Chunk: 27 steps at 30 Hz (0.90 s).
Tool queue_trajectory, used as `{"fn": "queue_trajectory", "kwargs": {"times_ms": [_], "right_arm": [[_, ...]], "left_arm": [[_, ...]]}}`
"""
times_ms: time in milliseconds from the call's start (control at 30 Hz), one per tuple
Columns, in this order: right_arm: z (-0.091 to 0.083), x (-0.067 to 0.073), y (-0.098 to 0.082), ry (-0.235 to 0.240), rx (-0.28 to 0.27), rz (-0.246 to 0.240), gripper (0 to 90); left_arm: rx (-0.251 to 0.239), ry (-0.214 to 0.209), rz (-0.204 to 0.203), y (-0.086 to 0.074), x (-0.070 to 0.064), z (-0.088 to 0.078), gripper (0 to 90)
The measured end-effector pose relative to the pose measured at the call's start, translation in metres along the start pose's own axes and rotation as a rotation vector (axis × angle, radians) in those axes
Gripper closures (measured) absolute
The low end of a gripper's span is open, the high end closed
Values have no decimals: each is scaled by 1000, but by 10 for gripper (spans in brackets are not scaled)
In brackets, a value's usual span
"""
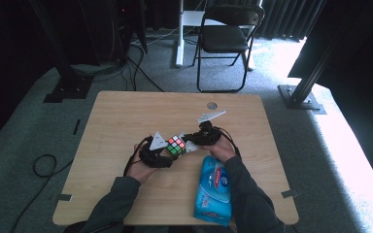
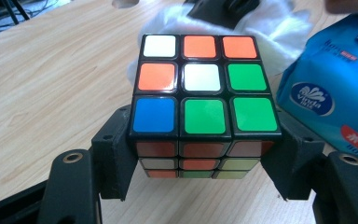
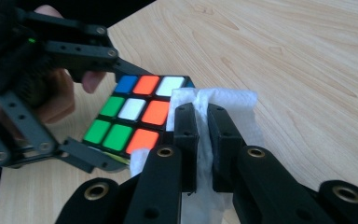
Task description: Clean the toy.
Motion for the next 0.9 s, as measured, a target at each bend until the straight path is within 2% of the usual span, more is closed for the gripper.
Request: {"fn": "queue_trajectory", "kwargs": {"times_ms": [200,467,900], "right_arm": [[-4,1,2,18,-19,7,839],[-1,0,0,16,2,5,839],[7,-3,-6,-4,52,10,840]], "left_arm": [[3,14,-13,-2,4,1,344],[-16,23,-11,3,6,-5,344],[-60,8,-28,13,5,-15,345]]}}
Point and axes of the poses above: each handheld gripper's, and its own axes: z roughly forward along the jaws, y roughly out of its top, x roughly to its left, the point moved 5 cm from there along z, roughly forward along the jaws
